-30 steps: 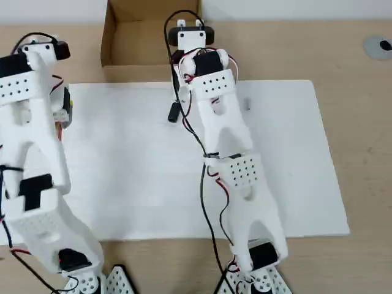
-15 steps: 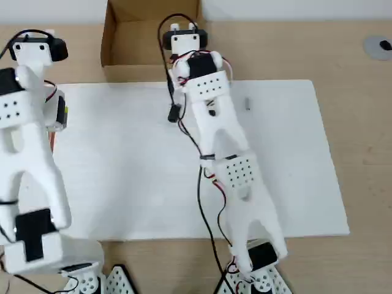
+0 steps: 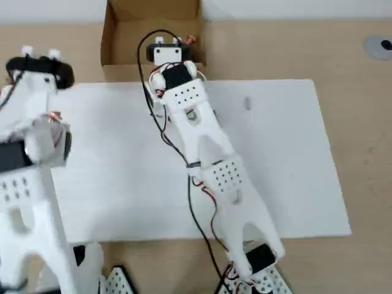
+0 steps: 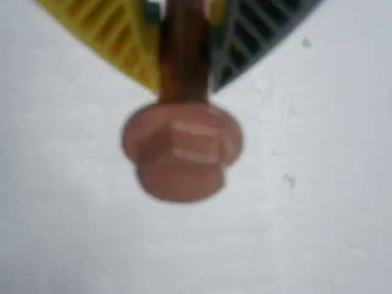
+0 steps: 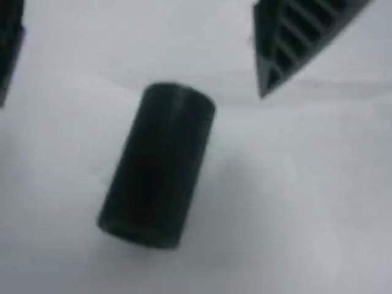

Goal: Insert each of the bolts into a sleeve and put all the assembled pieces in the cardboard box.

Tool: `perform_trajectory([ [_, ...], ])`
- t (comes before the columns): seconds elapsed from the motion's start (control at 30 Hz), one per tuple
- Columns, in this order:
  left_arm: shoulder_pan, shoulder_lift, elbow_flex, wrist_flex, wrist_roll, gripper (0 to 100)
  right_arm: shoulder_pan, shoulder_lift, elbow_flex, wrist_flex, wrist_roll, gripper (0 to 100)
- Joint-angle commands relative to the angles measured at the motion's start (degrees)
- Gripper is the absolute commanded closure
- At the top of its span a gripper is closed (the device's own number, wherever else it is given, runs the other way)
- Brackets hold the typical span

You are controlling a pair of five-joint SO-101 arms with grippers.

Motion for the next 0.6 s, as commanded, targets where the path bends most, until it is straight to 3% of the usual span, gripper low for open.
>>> perform_trajectory([
  [0.0,0.62,-12.35,5.71,-3.87,-0.70,99,0.57,2.42,-0.75,-2.20,-0.79,69.5],
  [0.13,0.62,-22.64,10.64,-5.80,-0.79,99,1.80,5.23,-0.75,-5.01,-0.79,72.5],
  [0.37,0.44,-32.04,16.44,-5.63,-2.46,99,3.12,5.76,-3.56,-7.74,-0.79,98.7],
  [0.57,0.35,-35.03,18.29,-5.36,-3.96,99,3.12,5.85,-9.36,-7.30,-0.62,98.9],
])
